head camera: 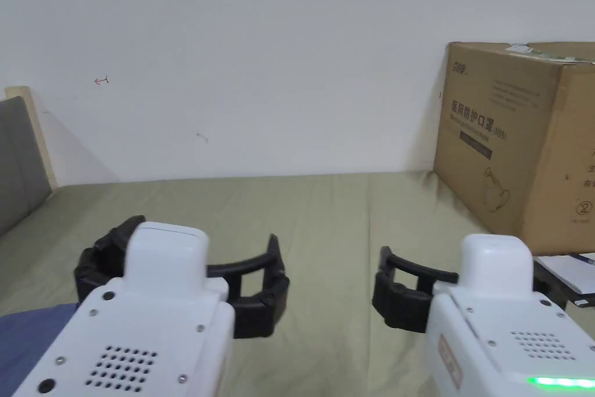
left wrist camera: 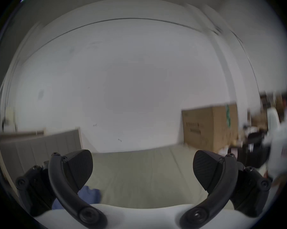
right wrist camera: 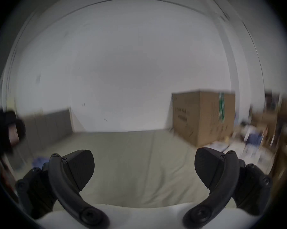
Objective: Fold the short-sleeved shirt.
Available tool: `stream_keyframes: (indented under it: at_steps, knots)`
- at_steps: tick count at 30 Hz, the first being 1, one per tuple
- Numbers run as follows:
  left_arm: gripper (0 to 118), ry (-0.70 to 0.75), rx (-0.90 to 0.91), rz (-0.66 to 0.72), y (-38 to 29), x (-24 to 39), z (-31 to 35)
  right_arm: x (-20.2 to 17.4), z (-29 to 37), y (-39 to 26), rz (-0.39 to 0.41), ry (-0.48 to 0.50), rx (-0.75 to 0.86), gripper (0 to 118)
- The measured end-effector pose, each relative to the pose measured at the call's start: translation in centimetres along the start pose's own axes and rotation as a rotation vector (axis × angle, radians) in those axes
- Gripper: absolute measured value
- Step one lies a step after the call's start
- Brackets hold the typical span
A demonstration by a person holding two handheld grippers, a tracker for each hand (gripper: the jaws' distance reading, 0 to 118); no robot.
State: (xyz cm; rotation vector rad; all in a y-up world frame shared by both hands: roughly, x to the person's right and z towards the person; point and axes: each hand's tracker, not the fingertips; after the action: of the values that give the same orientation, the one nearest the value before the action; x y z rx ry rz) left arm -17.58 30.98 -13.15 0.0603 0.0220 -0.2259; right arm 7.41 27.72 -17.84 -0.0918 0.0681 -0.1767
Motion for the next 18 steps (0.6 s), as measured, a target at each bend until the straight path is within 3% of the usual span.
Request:
stream_keyframes:
  at_steps: [2,5,8,13,15,16,17,18]
  knots:
    - [118,0.027,-0.010,0.038,-0.6,0.7,0.4,0.5,-0.1,-0.9,0.016,-0.044,-0.006,118]
    - [118,0.042,-0.010,0.145,-1.5,0.3,0.6,0.2,0.2,-0.8,0.137,-0.106,0.059,118]
    - [118,0.049,-0.013,0.119,-1.4,-0.3,0.2,-0.3,0.8,0.2,0.151,-0.089,0.094,118]
    - [118,0.030,-0.010,0.310,-1.0,-1.9,0.1,-1.2,1.7,1.0,0.213,-0.099,0.156,118]
    - [116,0.043,-0.019,0.283,-1.1,-1.8,0.1,-1.5,2.3,1.0,0.224,-0.105,0.173,116]
    - [111,0.074,-0.035,0.249,-1.1,-1.5,0.1,-1.6,2.4,1.0,0.221,-0.102,0.180,112]
    - [96,0.081,-0.031,0.209,-1.3,-1.3,0.2,-1.6,2.5,1.0,0.220,-0.097,0.182,102]
    - [55,0.098,-0.006,0.167,-1.5,-0.9,0.3,-1.6,2.4,1.0,0.217,-0.093,0.181,78]
